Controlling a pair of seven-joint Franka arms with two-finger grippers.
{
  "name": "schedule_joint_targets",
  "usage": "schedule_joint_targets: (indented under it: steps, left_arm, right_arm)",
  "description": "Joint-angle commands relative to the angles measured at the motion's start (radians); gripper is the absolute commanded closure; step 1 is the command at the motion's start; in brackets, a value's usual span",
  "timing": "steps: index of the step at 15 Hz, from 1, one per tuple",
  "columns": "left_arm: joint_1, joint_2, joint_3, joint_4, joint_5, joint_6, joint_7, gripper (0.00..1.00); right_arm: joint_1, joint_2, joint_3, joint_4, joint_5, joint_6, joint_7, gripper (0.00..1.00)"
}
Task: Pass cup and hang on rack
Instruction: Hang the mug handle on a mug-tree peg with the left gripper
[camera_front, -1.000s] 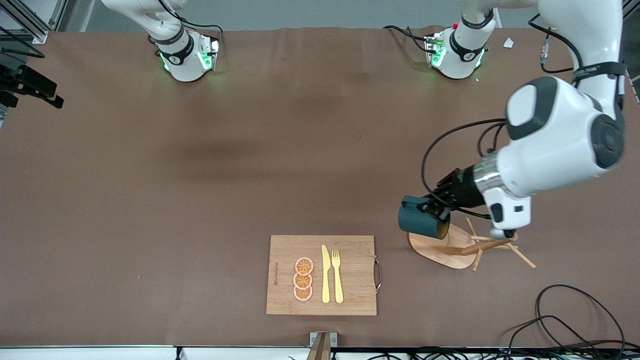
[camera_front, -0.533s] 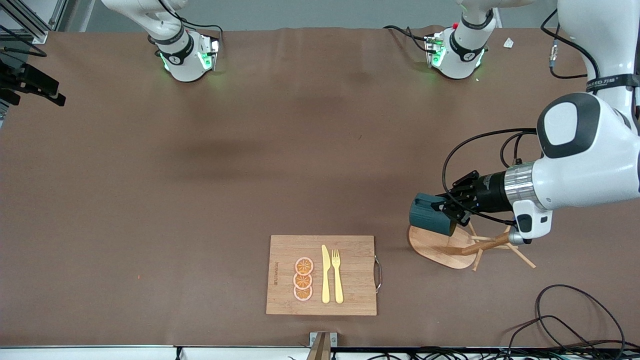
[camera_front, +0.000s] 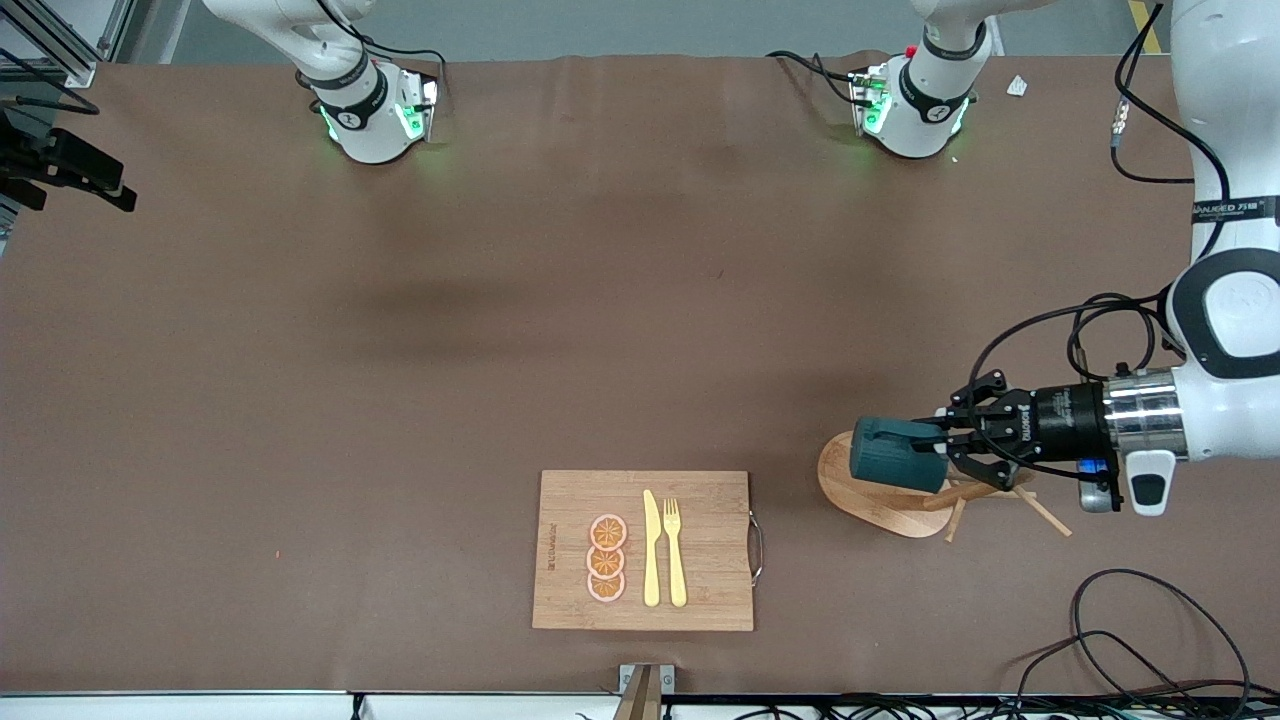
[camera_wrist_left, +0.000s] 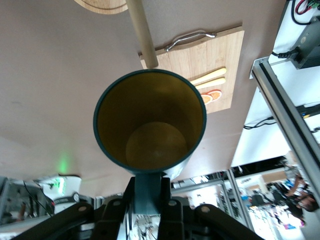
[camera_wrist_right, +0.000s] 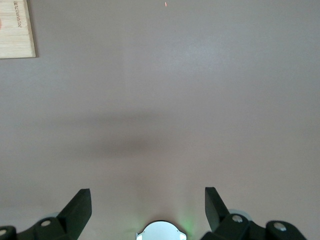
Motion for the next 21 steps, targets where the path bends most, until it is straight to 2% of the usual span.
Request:
schedule_joint_targets:
  steps: [1,12,21]
  left_arm:
    - [0.024,0.019,-0.008,0.000,-0.067,-0.010,-0.004,1.00]
    - [0.104,0.082,-0.008,-0.001,-0.219,-0.010,-0.027,1.00]
    - [0.141,0.128,-0.008,0.000,-0.219,-0.012,0.004,1.00]
  right_arm:
    - [-0.002,-0.013,0.002,-0.013,-0.006,0.003,-0.011,0.00]
    - [-0.005,-0.021,-0.001,-0.026,-0.007,0.008,-0.036,0.00]
    - [-0.005,-0.021,-0.001,-0.026,-0.007,0.014,-0.037,0.00]
